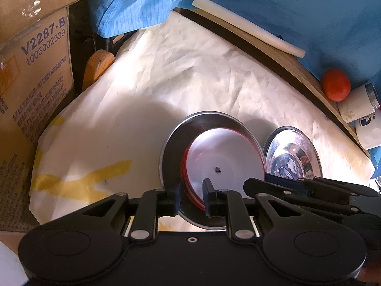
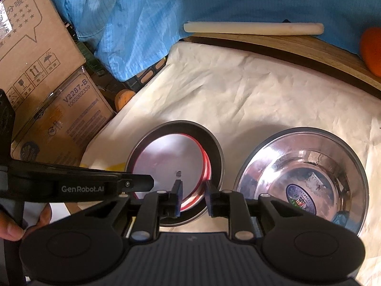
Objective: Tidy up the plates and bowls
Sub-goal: 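Open both tools to release the stacked white bowls, then open both tools wide and move them back from the bowls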
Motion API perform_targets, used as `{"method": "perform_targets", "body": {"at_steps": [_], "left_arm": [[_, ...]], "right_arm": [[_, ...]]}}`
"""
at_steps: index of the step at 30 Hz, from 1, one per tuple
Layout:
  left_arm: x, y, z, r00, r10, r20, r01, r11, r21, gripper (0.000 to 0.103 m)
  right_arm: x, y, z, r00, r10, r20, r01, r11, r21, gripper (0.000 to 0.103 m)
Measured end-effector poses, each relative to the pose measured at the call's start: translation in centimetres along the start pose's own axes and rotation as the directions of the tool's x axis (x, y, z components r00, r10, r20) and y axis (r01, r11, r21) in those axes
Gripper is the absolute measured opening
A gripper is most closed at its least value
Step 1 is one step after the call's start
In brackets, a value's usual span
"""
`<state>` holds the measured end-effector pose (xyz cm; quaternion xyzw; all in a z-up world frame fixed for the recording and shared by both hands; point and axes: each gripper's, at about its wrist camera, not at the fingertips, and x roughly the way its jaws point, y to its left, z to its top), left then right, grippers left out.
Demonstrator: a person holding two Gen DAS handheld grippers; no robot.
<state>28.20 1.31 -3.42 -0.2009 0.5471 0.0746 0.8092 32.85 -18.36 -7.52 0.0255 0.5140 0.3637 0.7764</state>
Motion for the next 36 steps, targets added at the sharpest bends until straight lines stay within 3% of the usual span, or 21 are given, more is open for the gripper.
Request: {"method": "perform_targets", "body": {"at_steps": [10, 16, 26, 28, 36], "left_arm": [[-0.3, -0.2, -0.2, 1.0, -0.008, 0.018, 0.008, 1.0, -0.01, 0.038], [-0.8, -0.4, -0.5, 0.999, -0.019, 0.042, 0.021, 0.999, -0.039, 0.048], [-1.9, -0.2, -1.0, 0.996, -0.032, 0.081, 0.036, 0.998, -0.056, 0.057], [-2.1, -0.1, -1.1, 0.996, -0.02, 0.089, 0.025, 0.998, -0.059, 0.072], [-2.7, 0.9, -2.2, 0.994, -0.035, 0.1, 0.042, 0.997, -0.07, 0.074]], "right_arm": [[-0.6, 0.0, -0.1, 1.0, -0.006, 0.016, 0.007, 1.0, -0.014, 0.028], [-1.4, -0.2, 0.0, 0.999, -0.019, 0.03, 0.02, 0.999, -0.031, 0.036], [-2.6, 0.3, -0.5, 0.996, -0.048, 0.075, 0.051, 0.998, -0.043, 0.054], [-2.9, 0.4, -0.8, 0.995, -0.058, 0.085, 0.061, 0.997, -0.035, 0.057], [-4.4, 0.8, -2.5, 0.986, -0.101, 0.131, 0.102, 0.995, -0.006, 0.069]]}}
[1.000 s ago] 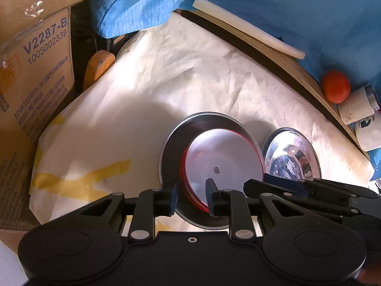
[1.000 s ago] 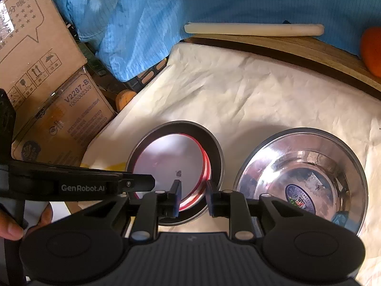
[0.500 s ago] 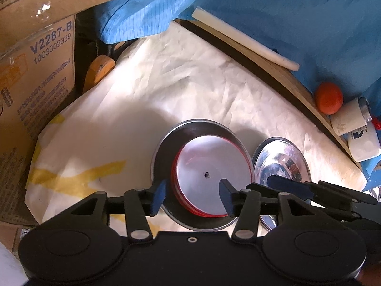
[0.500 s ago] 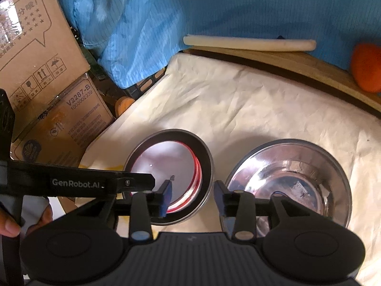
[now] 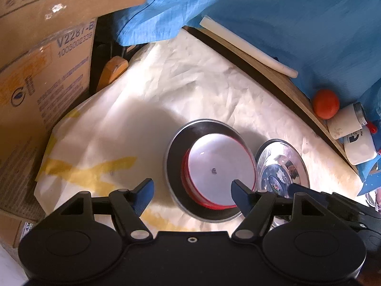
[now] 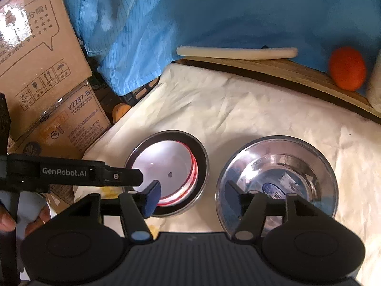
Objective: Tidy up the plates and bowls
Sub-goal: 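Open both tools wide and move them back from the bowls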
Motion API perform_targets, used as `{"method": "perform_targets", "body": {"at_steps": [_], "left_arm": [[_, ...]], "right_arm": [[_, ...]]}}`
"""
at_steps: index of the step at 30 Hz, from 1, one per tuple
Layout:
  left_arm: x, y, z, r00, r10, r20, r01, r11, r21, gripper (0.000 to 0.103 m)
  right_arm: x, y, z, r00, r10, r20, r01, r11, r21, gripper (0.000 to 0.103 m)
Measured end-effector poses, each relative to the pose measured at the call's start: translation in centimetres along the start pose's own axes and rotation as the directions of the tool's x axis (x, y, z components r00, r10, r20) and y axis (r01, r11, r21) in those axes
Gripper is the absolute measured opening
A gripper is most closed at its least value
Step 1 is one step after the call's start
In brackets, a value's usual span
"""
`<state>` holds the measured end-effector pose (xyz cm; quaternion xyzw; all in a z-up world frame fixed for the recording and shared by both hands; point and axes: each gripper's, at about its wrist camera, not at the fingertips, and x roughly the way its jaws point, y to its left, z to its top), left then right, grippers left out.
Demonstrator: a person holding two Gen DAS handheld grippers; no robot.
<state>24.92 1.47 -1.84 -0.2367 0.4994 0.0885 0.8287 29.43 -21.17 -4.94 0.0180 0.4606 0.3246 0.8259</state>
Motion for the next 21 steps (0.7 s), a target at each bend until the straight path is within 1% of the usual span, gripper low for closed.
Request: {"method": "perform_targets", "body": {"at_steps": [5, 6, 9, 10, 12, 13, 14, 18, 21], "left_arm": [[-0.3, 0.5, -0.6, 1.0, 0.006, 0.011, -0.006, 1.0, -0.018, 0.076], [-0.5, 0.5, -0.7, 1.0, 0.012, 0.019, -0.012, 1.0, -0.027, 0.077], [-1.0, 0.4, -0.8, 0.999, 0.033, 0.042, -0.031, 0.999, -0.041, 0.079], [-1.1, 0.2, -0.9, 0.998, 0.041, 0.048, -0.039, 0.998, -0.047, 0.083], [-1.5, -0.2, -1.2, 0.996, 0.062, 0.064, -0.058, 0.996, -0.066, 0.09], [-1.7, -0.3, -1.4, 0.995, 0.069, 0.074, -0.064, 0.995, -0.075, 0.091], [-1.9, -0.5, -1.6, 0.993, 0.076, 0.085, -0.069, 0.994, -0.082, 0.092], [-2.5, -1.3, -2.3, 0.986, 0.124, 0.111, -0.111, 0.987, -0.115, 0.101], [-2.8, -1.9, -2.8, 0.975, 0.178, 0.135, -0.161, 0.979, -0.129, 0.102]], "right_arm": [[-0.8, -0.5, 0.0, 0.999, -0.011, 0.032, 0.011, 1.0, 0.012, 0.079], [-0.9, -0.5, 0.1, 0.999, -0.012, 0.035, 0.011, 1.0, 0.006, 0.083], [-1.2, -0.8, 0.6, 0.999, -0.006, 0.049, 0.008, 1.0, -0.028, 0.089], [-1.3, -0.8, 0.8, 0.999, -0.002, 0.05, 0.004, 0.999, -0.041, 0.09], [-1.5, -1.1, 1.1, 0.999, 0.006, 0.051, -0.003, 0.998, -0.065, 0.096], [-1.7, -1.3, 1.2, 0.998, 0.009, 0.055, -0.005, 0.997, -0.075, 0.098], [-1.8, -1.6, 1.3, 0.998, 0.015, 0.061, -0.01, 0.996, -0.085, 0.102], [-1.9, -2.5, 1.7, 0.998, 0.042, 0.054, -0.036, 0.994, -0.107, 0.103], [-2.0, -3.1, 1.8, 0.996, 0.062, 0.059, -0.054, 0.989, -0.136, 0.103]]}}
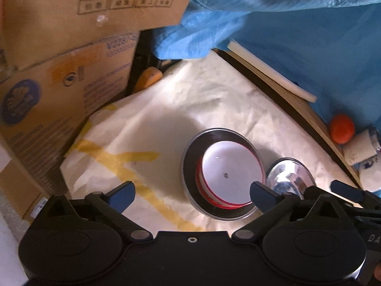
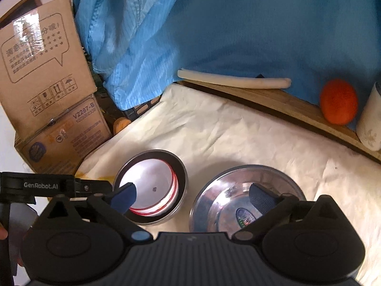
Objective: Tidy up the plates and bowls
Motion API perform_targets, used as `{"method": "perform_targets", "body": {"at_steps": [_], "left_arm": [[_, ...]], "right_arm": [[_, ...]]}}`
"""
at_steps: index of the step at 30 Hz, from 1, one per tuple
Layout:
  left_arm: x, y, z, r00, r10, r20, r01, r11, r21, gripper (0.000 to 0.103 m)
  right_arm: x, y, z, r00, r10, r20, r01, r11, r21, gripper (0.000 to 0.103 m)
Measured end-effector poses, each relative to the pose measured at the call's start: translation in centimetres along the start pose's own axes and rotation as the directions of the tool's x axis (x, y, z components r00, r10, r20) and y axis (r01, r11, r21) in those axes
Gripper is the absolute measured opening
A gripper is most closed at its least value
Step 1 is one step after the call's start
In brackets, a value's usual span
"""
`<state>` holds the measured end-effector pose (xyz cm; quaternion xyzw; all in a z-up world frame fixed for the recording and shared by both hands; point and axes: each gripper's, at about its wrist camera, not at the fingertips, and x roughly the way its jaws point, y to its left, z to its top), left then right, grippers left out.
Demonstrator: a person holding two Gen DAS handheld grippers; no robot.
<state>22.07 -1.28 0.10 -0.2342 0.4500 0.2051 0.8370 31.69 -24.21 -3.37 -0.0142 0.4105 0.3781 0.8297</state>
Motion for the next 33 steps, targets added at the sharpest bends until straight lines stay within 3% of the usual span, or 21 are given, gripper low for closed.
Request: {"method": "perform_targets", "body": {"at_steps": [11, 21, 33], "left_arm": [[-0.3, -1.5, -1.8, 0.99, 0.131, 0.054, -0.134, 0.99, 0.05, 0.102], [0.0, -0.4, -2.0, 0.976, 0.21, 0.06, -0.214, 0.974, 0.07, 0.102], [1.3, 1.3, -1.7, 0.981, 0.189, 0.053, -0.194, 0.973, 0.127, 0.102]], "right_arm": [[-1.1, -1.3, -0.8, 0.997, 0.006, 0.081, 0.008, 0.985, -0.172, 0.103], [0.1, -1.2, -0.3, 0.997, -0.028, 0.067, 0.044, 0.971, -0.236, 0.103], [2.5, -1.3, 1.1, 0.996, -0.088, 0.019, 0.09, 0.959, -0.267, 0.103]]}}
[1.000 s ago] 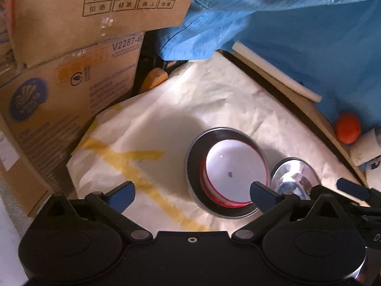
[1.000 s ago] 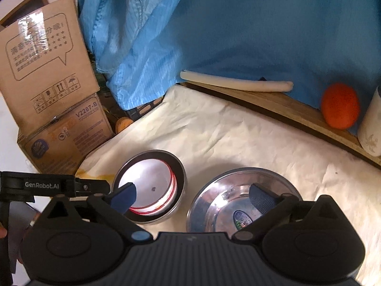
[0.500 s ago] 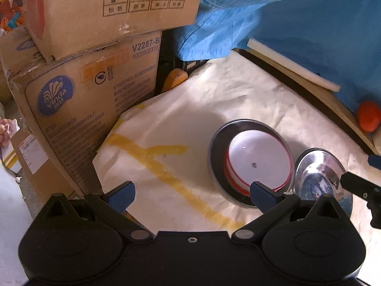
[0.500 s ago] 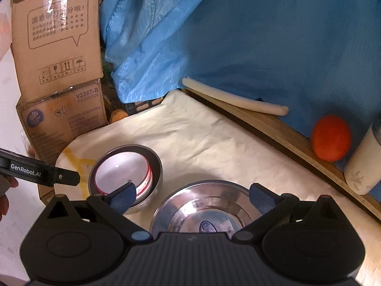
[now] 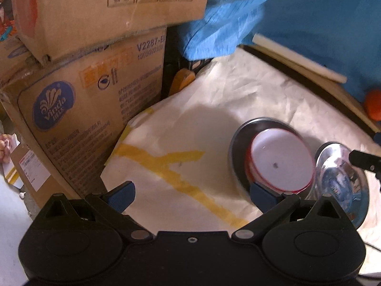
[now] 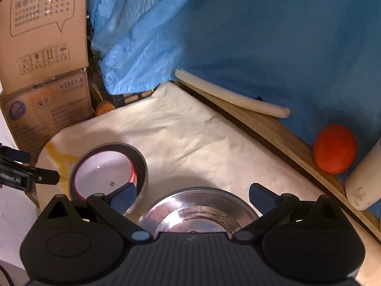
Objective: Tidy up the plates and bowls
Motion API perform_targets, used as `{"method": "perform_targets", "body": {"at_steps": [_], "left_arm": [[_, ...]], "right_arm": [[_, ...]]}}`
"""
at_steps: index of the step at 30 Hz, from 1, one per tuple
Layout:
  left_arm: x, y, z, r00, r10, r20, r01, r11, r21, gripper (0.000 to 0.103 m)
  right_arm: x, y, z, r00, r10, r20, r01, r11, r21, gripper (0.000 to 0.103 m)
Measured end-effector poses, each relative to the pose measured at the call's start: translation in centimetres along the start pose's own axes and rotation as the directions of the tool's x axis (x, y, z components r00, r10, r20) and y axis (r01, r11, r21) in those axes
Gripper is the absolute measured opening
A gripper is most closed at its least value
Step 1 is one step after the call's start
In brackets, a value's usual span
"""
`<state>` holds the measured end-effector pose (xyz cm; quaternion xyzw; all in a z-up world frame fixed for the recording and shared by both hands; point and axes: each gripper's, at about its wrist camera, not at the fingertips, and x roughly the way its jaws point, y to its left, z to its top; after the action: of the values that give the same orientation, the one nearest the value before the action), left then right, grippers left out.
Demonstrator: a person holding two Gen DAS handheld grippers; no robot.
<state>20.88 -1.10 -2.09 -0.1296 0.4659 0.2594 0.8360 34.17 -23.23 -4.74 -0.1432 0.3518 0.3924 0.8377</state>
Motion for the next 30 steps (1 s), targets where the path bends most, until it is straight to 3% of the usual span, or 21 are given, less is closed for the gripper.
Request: {"method": "perform_targets", "body": {"at_steps": [12, 30], "left_arm": [[2.0, 0.0, 0.8, 0.999, -0.002, -0.041, 0.003, 0.999, 0.038, 0.102], [3.5, -0.3, 1.5, 0.996, -0.031, -0.08, 0.035, 0.999, 0.041, 0.102]], "right_arm": [[1.8, 0.1, 1.6, 0.998, 0.002, -0.058, -0.008, 0.994, -0.107, 0.103], [5.4, 1.3, 3.4, 0.985, 0.07, -0.158, -0.111, 0.956, -0.27, 0.103]]}}
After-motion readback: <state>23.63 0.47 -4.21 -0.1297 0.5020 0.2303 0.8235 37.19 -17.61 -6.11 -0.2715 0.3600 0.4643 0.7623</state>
